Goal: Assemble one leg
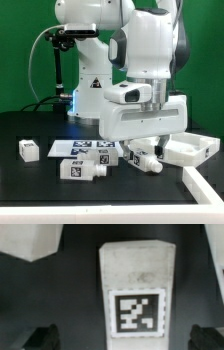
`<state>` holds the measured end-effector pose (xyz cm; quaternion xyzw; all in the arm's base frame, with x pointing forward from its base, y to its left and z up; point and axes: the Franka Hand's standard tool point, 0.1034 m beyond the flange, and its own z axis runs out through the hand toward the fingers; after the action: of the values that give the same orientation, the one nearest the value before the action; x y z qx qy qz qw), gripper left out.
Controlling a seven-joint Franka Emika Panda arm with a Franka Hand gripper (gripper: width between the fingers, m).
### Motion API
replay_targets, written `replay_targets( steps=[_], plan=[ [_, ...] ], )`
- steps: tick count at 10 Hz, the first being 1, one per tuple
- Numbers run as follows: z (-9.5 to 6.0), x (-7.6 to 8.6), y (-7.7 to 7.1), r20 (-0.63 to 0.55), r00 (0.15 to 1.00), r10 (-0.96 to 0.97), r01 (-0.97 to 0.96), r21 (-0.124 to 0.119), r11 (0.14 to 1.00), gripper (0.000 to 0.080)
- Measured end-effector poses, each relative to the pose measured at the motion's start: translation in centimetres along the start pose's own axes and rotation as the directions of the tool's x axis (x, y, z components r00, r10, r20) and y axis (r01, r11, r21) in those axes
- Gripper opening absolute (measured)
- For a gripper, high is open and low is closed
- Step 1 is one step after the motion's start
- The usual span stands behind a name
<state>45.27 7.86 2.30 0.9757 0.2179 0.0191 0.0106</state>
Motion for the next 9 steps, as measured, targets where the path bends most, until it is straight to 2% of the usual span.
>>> replay_targets(
  steps=[1, 2, 3, 4, 5, 8, 9],
  plan=[
    [0.0, 0.0, 0.0, 0.000, 1.000, 0.000, 0.000, 0.000, 1.000, 0.0649],
    [0.0, 0.0, 0.0, 0.000, 1.000, 0.000, 0.000, 0.000, 1.000, 0.0543],
    [0.0, 0.0, 0.0, 0.000, 1.000, 0.000, 0.000, 0.000, 1.000, 0.0396],
    [0.0, 0.0, 0.0, 0.000, 1.000, 0.000, 0.000, 0.000, 1.000, 0.0396],
    [0.0, 0.0, 0.0, 0.000, 1.000, 0.000, 0.000, 0.000, 1.000, 0.0279],
    [-0.2, -0.1, 0.1, 0.009, 1.000, -0.001, 0.001, 0.001, 1.000, 0.0279],
    [-1.8, -0.7, 0.8, 0.050, 0.999, -0.008, 0.008, 0.009, 1.000, 0.0279]
  ],
)
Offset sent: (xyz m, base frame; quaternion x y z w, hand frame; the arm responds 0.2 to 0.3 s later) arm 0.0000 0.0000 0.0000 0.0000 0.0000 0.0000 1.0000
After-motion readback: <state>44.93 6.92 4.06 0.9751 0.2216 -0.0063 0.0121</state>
